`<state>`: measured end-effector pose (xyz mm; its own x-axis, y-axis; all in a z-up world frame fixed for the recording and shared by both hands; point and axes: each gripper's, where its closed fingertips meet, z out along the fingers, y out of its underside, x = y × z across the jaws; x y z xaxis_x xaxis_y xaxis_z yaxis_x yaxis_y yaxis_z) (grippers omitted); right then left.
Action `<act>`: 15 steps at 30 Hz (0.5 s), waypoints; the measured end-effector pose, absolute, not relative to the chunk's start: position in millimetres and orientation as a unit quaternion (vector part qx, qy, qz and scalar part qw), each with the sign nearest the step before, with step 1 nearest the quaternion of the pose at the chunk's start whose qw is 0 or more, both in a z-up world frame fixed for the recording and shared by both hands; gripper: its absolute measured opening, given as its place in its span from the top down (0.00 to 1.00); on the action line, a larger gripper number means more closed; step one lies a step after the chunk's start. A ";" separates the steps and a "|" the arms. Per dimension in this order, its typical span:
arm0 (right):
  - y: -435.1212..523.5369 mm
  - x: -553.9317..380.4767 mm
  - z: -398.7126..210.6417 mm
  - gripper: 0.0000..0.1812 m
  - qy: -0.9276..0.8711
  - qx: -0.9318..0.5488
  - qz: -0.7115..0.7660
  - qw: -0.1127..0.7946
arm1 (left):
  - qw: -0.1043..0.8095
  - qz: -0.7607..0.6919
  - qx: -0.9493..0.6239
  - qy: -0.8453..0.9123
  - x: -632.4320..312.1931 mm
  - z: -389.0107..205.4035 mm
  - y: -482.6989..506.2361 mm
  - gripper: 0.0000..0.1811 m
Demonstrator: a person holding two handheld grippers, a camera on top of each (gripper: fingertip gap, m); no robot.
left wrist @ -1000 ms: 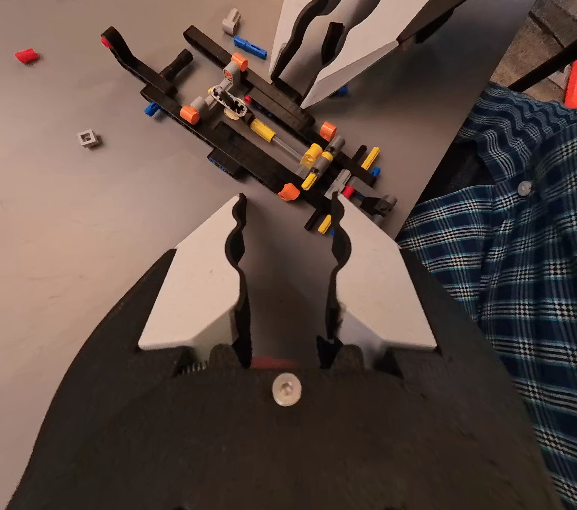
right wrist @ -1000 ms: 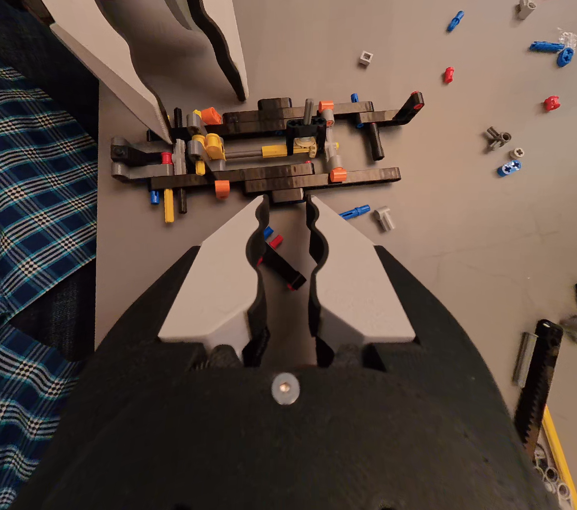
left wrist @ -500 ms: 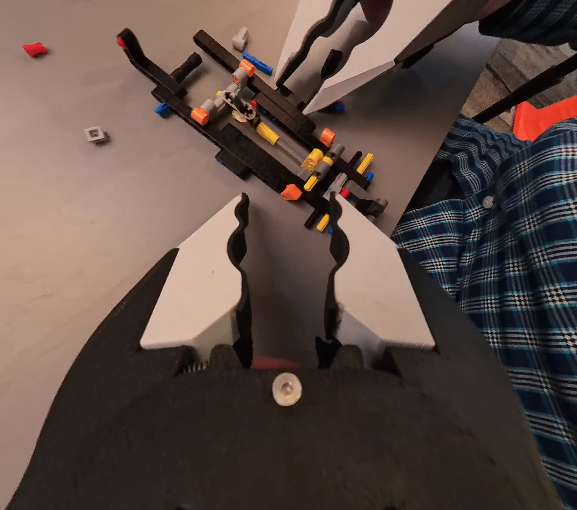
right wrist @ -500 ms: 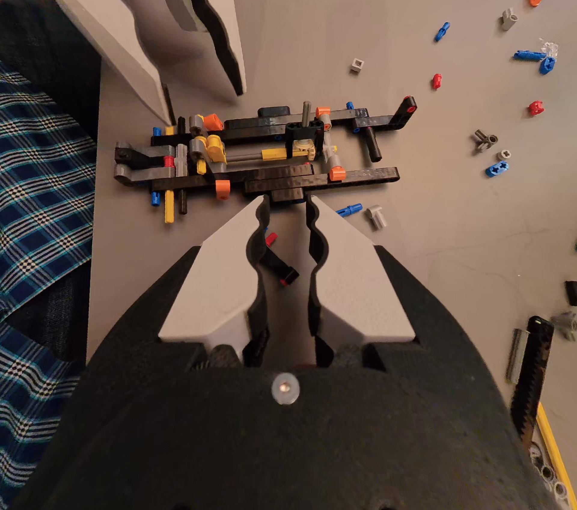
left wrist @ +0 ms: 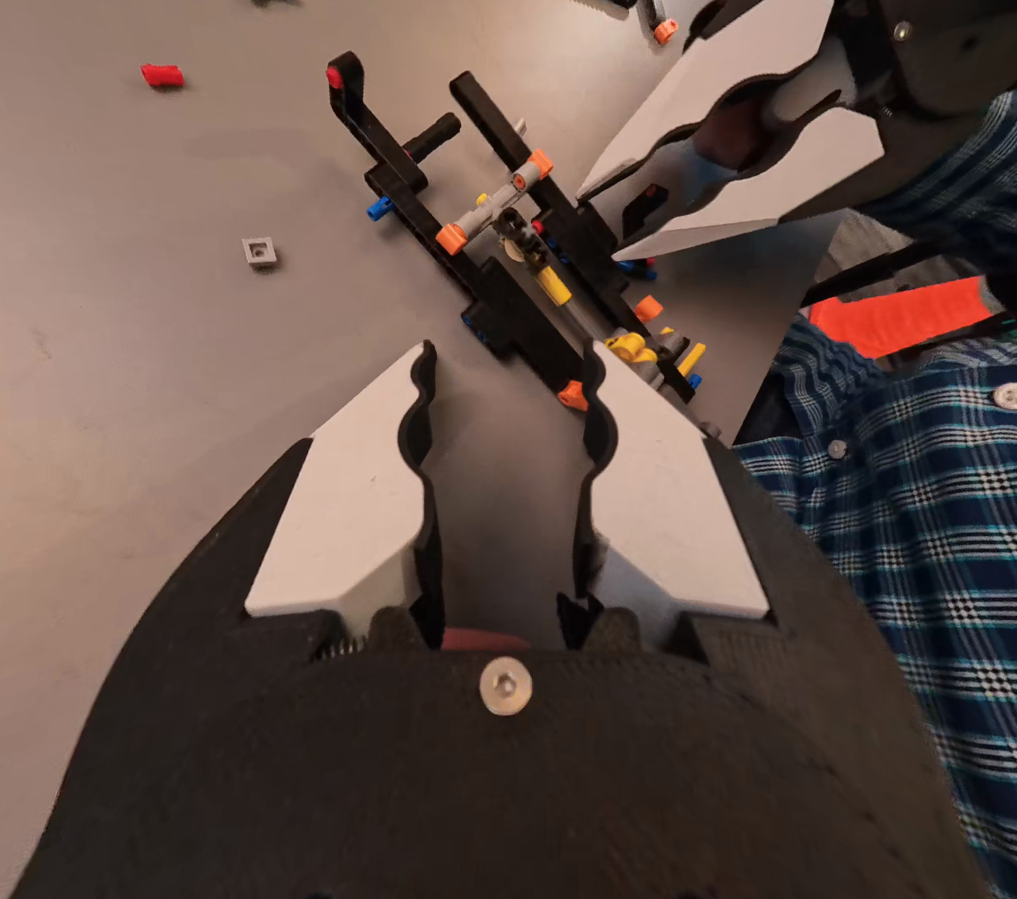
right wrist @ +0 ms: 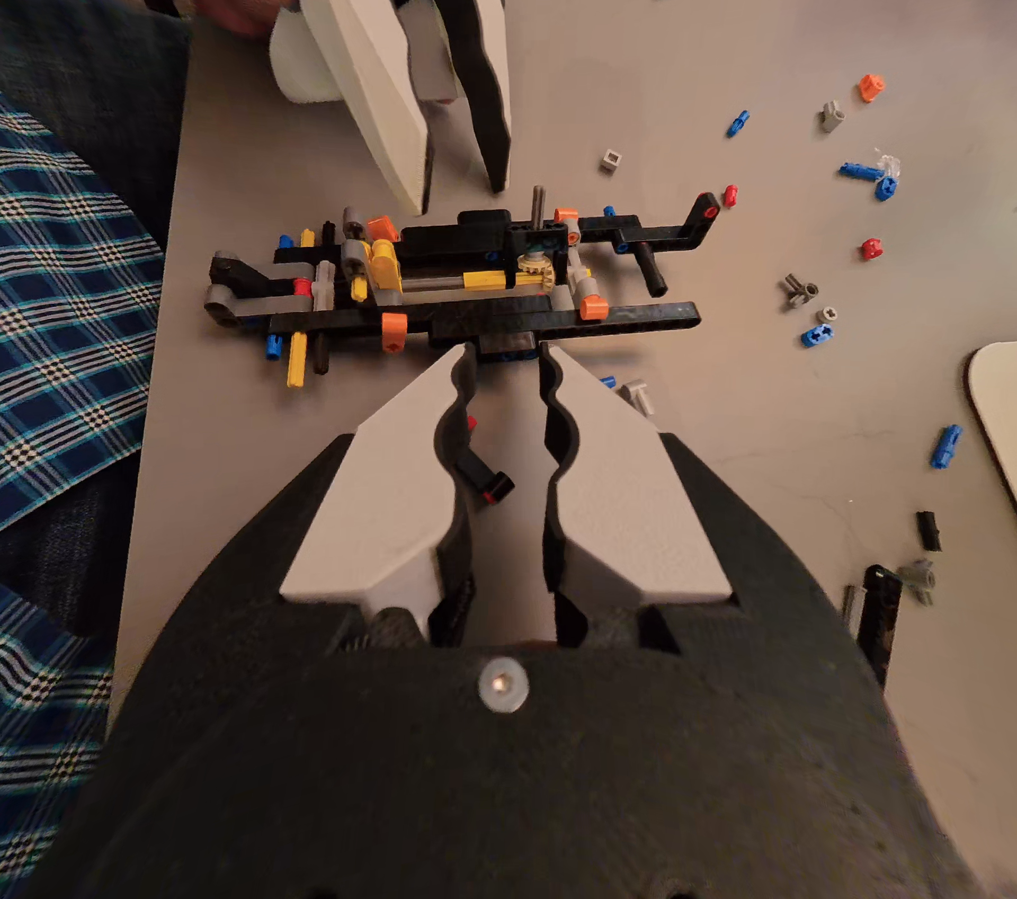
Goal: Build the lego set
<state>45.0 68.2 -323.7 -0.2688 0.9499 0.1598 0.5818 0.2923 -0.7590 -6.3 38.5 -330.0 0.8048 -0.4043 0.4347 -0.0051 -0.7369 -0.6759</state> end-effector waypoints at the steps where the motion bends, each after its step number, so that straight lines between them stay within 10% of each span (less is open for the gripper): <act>1: 68.1 44.6 -322.4 0.89 -0.740 -0.514 0.296 0.317 | 0.343 -0.296 -0.884 0.113 -5.8 -329.6 40.1 0.71; 15: 67.2 42.0 -305.6 0.89 -0.740 -0.479 0.300 0.365 | 0.322 -0.395 -0.856 0.087 8.4 -321.1 50.0 0.72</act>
<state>42.0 67.2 -305.6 -0.2756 0.9274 0.2529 0.4898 0.3618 -0.7932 8.4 50.0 -321.1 0.6723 -0.4032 0.6208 0.1056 -0.7778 -0.6195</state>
